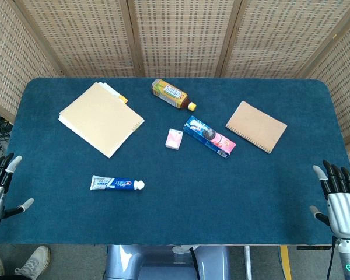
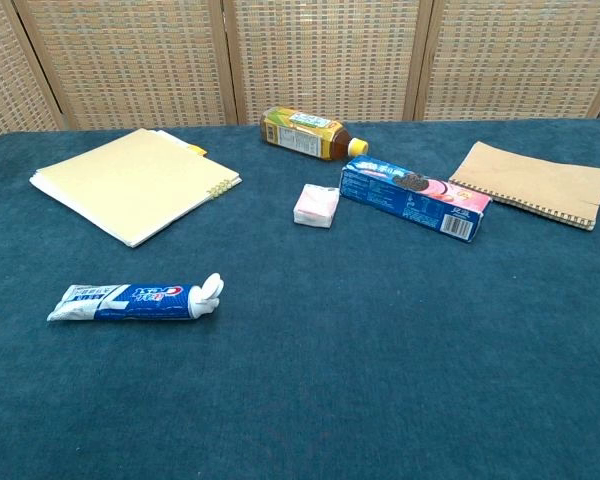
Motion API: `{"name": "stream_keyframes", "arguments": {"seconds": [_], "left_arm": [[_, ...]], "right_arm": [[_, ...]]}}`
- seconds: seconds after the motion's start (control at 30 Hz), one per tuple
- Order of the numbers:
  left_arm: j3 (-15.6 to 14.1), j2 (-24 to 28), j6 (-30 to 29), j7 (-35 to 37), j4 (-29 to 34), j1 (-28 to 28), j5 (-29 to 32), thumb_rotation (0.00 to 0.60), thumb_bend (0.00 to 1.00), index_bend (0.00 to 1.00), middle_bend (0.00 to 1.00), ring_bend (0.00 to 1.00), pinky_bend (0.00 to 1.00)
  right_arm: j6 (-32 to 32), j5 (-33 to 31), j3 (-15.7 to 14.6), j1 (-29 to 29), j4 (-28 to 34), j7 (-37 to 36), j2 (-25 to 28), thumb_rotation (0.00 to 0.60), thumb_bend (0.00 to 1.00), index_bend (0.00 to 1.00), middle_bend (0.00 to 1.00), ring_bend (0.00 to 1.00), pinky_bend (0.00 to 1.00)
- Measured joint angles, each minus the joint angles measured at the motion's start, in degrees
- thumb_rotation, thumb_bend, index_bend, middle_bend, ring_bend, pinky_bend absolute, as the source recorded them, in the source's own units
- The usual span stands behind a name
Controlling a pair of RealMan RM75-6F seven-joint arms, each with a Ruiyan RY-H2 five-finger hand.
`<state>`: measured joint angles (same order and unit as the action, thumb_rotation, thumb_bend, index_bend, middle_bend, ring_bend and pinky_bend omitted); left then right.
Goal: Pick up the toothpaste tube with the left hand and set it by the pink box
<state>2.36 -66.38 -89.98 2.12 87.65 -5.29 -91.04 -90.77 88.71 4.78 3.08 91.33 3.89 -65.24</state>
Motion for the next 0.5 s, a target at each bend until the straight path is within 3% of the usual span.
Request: {"name": "stream_keyframes", "arguments": {"seconds": [0.27,0.5], "left_arm": [[-0.36,-0.72,1.65,-0.7,-0.22,-0.71,-0.1,0.6,0.0,0.0,0.0,0.0,0.0],[0.14,-2.86,8.79,-3.27,0.51,-6.03,-1.22,0.6,0.0,0.0,0.0,0.0,0.0]], "right_arm": [[0.08,-0.57,0.22,-0.14,0.1,-0.14,0.16,0.6,0.0,0.0,0.0,0.0,0.0],[1.35,-2.81,1.02,0.11,-0.84,-1.08,0.12,0.6,0.0,0.0,0.0,0.0,0.0]]}}
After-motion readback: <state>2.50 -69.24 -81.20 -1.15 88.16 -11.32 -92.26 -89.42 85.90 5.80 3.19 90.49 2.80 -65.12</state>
